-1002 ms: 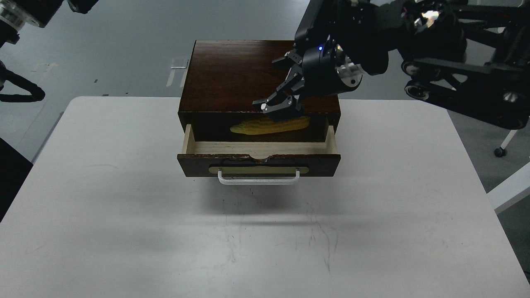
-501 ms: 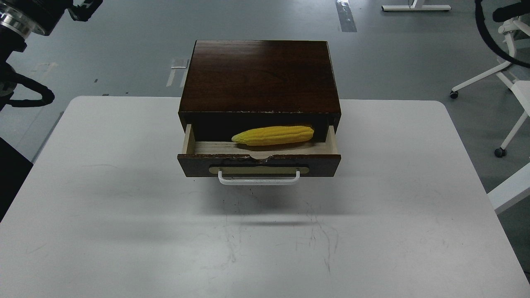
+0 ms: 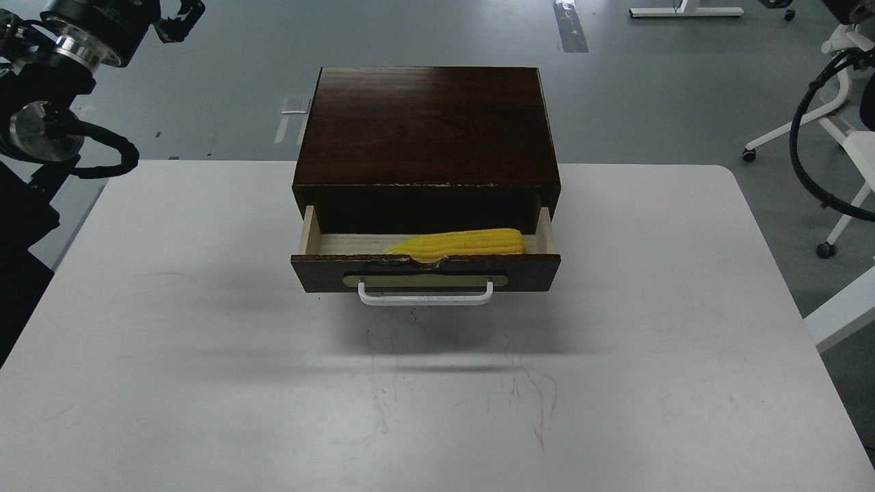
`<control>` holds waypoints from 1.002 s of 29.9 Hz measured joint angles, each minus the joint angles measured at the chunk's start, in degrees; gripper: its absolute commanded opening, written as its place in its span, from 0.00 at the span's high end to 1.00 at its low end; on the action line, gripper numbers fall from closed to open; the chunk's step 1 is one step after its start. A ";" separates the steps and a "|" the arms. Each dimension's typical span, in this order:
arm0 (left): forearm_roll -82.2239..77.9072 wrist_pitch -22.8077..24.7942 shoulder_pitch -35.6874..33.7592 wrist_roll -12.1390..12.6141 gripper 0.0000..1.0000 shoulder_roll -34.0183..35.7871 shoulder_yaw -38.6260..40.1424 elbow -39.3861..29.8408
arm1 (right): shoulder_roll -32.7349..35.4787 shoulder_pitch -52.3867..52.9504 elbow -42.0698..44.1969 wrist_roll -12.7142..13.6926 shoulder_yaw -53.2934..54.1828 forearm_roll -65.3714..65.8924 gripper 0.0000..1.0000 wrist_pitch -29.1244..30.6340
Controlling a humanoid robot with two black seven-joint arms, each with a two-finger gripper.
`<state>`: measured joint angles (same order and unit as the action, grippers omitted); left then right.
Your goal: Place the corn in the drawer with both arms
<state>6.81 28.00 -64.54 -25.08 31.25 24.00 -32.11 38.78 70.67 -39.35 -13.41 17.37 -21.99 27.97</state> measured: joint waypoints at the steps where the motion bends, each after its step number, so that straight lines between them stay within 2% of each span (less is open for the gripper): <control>1: 0.14 0.00 0.08 0.00 0.02 -0.27 0.26 0.45 | -0.49 -1.43 0.14 0.00 0.86 -2.61 0.00 0.00; 5: 0.66 0.00 0.51 0.00 0.02 -0.99 1.15 3.69 | -4.29 -7.23 2.04 -0.44 6.13 -8.56 0.00 0.01; 12: 0.75 0.00 0.61 1.03 0.02 -4.02 2.17 9.02 | -9.60 -12.59 7.37 -0.71 17.98 -9.36 0.00 -0.18; 20: 0.93 0.00 0.94 1.06 0.02 -6.02 2.63 11.00 | -10.31 -14.99 8.07 -0.71 18.56 -8.87 0.00 -1.76; 30: 3.00 0.00 5.51 1.78 0.02 -8.31 6.10 12.50 | -9.52 -16.96 7.49 -0.75 19.44 -8.85 0.00 -1.79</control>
<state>9.82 28.00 -59.04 -23.31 22.95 30.10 -19.61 29.26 53.71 -31.86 -14.16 36.81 -30.84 26.18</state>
